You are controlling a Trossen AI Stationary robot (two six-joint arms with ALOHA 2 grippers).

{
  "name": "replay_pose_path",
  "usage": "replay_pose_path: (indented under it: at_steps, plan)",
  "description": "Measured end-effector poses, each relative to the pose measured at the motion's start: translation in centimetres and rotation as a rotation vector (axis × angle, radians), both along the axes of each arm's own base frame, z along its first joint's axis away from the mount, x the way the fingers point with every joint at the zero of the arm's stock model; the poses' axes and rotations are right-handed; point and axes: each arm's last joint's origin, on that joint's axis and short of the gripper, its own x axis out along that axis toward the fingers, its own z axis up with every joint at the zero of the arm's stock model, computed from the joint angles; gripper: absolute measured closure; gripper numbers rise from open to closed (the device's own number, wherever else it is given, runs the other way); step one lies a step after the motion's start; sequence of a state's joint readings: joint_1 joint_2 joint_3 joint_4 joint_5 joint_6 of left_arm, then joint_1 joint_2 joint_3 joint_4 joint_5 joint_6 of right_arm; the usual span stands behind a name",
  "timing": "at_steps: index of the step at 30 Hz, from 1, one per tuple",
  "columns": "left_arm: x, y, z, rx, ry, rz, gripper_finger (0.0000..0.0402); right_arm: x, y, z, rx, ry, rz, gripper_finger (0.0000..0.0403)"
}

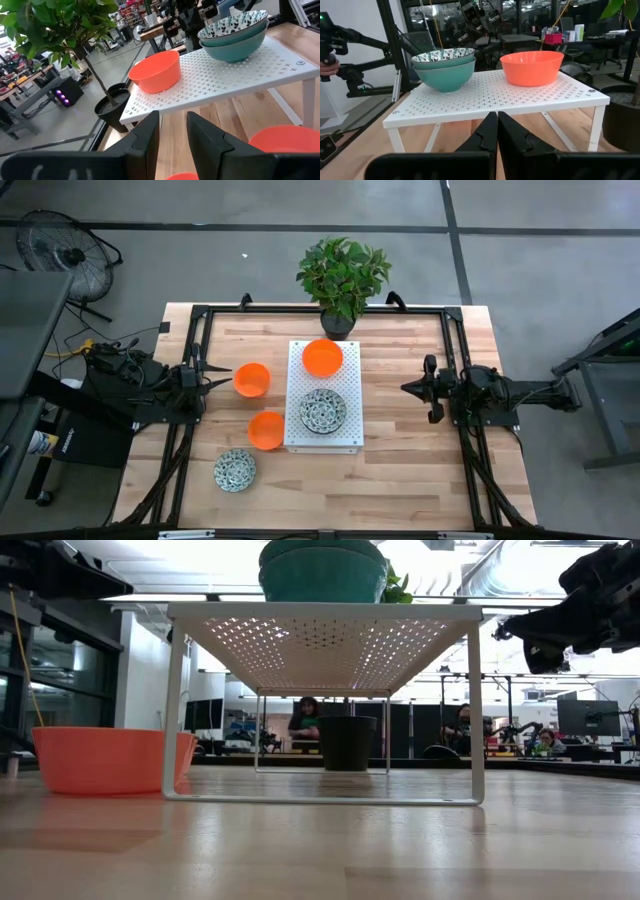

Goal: Pick & Place Mini bowls
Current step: Stack the green white bowl on top of the green white bowl on the shelf

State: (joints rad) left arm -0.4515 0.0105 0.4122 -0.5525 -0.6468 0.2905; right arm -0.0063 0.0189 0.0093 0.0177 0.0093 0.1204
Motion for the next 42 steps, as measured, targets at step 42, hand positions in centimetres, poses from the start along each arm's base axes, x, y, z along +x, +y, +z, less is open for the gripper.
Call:
replay_pose_path:
  at_steps: [42]
  plan:
    - [2.1,-2.0,4.2,-0.435,0.522,-0.073,0.0307,0.0,-0.1,0.1,0.01,-0.009,-0.041,0.0403]
